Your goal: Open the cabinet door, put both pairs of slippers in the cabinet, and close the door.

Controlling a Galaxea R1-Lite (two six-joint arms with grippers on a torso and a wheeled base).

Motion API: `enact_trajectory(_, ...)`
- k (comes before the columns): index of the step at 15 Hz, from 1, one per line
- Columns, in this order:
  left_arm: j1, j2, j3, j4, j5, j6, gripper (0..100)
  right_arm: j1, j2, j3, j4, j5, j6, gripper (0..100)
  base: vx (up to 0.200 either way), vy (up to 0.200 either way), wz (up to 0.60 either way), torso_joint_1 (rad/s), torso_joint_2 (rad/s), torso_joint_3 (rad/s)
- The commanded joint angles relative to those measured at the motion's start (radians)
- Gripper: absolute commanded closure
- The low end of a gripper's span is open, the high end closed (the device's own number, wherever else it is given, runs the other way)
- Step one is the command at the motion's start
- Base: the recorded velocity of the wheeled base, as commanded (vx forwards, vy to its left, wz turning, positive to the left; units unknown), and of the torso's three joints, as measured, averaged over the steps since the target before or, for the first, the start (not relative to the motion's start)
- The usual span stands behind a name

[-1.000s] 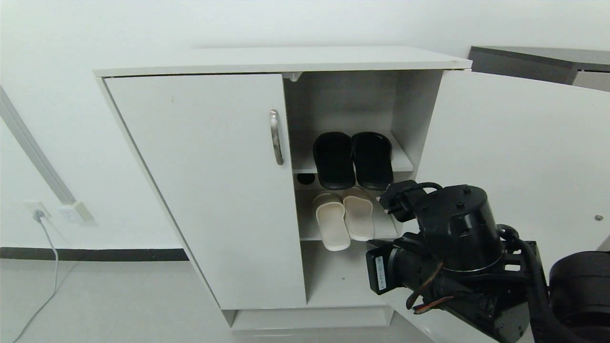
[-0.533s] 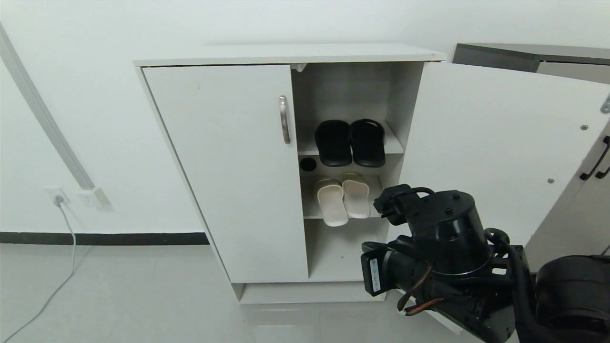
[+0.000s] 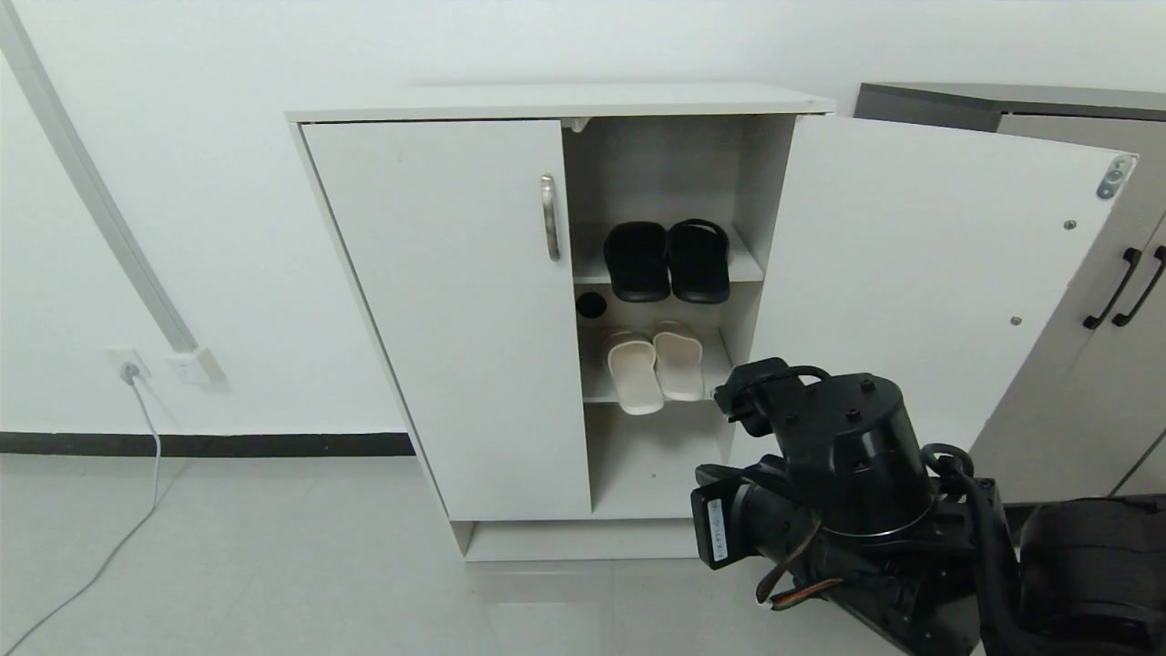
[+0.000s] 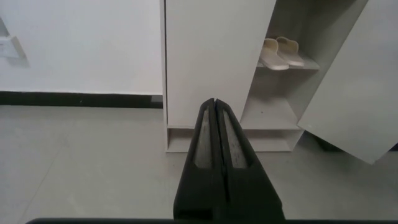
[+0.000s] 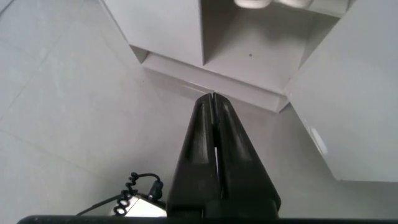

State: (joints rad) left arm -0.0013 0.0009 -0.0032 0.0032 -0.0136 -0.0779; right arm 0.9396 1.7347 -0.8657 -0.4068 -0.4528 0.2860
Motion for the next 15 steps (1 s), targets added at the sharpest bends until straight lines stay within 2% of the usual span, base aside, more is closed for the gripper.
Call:
enact_trajectory(1, 0.0, 0.001, 0.0, 0.0, 0.0, 0.0, 100, -0.001, 0.008, 0.002, -0.001, 0.0, 0.001, 100, 0.0, 0.0, 0.0, 0.0, 0.0, 0.0)
enact_trajectory(7, 0.0, 0.001, 0.0, 0.0, 0.0, 0.0, 100, -0.018, 0.032, 0.039, -0.063, 0.002, -0.034, 100, 0.0, 0.0, 0.0, 0.0, 0.0, 0.0)
enact_trajectory(15, 0.0, 0.001, 0.0, 0.0, 0.0, -0.002, 100, -0.021, 0.036, 0.039, -0.061, -0.003, -0.039, 100, 0.0, 0.0, 0.0, 0.0, -0.04, -0.038)
